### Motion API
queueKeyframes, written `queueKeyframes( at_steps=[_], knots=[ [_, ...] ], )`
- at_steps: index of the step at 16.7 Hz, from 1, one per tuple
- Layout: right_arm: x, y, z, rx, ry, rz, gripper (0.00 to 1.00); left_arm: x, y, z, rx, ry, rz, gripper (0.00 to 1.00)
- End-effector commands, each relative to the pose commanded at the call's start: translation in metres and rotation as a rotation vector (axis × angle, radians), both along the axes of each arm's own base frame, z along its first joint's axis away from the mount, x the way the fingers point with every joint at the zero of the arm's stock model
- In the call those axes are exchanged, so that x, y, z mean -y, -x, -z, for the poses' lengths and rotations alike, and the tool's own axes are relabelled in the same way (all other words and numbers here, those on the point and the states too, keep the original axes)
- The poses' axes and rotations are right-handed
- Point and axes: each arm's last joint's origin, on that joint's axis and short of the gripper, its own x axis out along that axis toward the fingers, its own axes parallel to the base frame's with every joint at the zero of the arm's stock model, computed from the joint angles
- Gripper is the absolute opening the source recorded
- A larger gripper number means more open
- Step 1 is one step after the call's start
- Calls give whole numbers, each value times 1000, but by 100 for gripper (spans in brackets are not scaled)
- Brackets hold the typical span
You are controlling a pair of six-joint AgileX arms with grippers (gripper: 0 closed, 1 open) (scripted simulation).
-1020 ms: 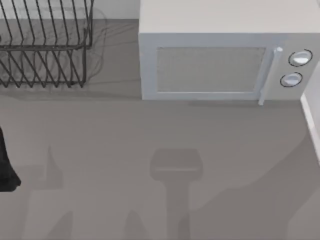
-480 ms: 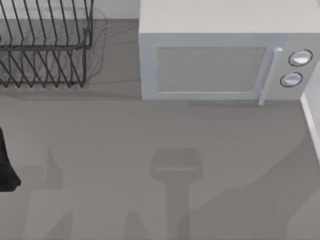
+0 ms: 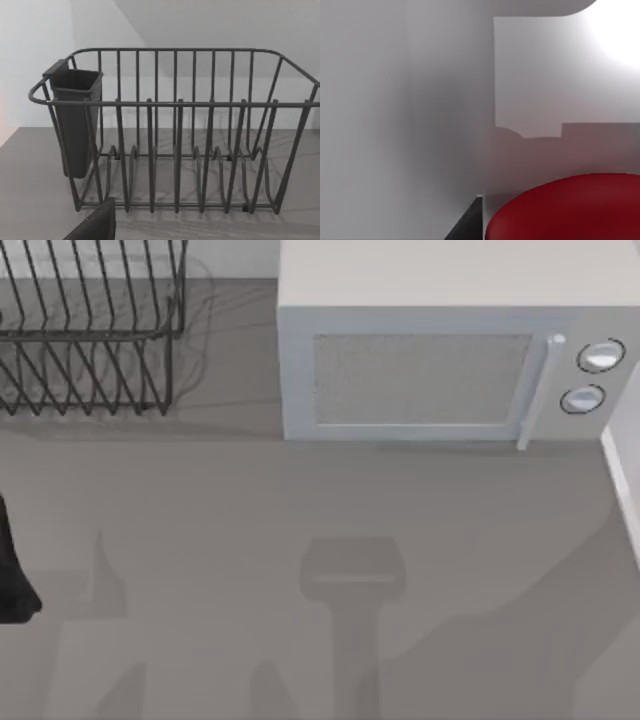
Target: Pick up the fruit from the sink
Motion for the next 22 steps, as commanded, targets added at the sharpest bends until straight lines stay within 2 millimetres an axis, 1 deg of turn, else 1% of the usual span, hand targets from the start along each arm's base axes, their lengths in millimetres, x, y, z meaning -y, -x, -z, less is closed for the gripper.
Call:
queueKeyframes(
  at_steps=[1,3,4,5,7,9,11,15,17,19,22],
  knots=[
    [1,-6,-29,50,1,7,0,0,0,0,0,0,0,100],
    [2,-8,-32,51,1,7,0,0,0,0,0,0,0,100],
    [3,-11,-38,53,2,7,0,0,0,0,0,0,0,100],
    [5,-15,-46,56,3,7,0,0,0,0,0,0,0,100],
    [9,-24,-72,59,4,7,0,0,0,0,0,0,0,100],
    [11,-30,-106,48,0,7,0,0,0,0,0,0,0,100],
    [12,-31,-147,27,-8,8,0,0,0,0,0,0,0,100],
    [7,-20,-229,17,-12,8,0,0,0,0,0,0,0,100],
    [3,-12,-260,34,-5,8,0,0,0,0,0,0,0,100],
    [1,-7,-277,49,0,7,0,0,0,0,0,0,0,100],
    [1,-6,-279,50,1,7,0,0,0,0,0,0,0,100]
  ],
)
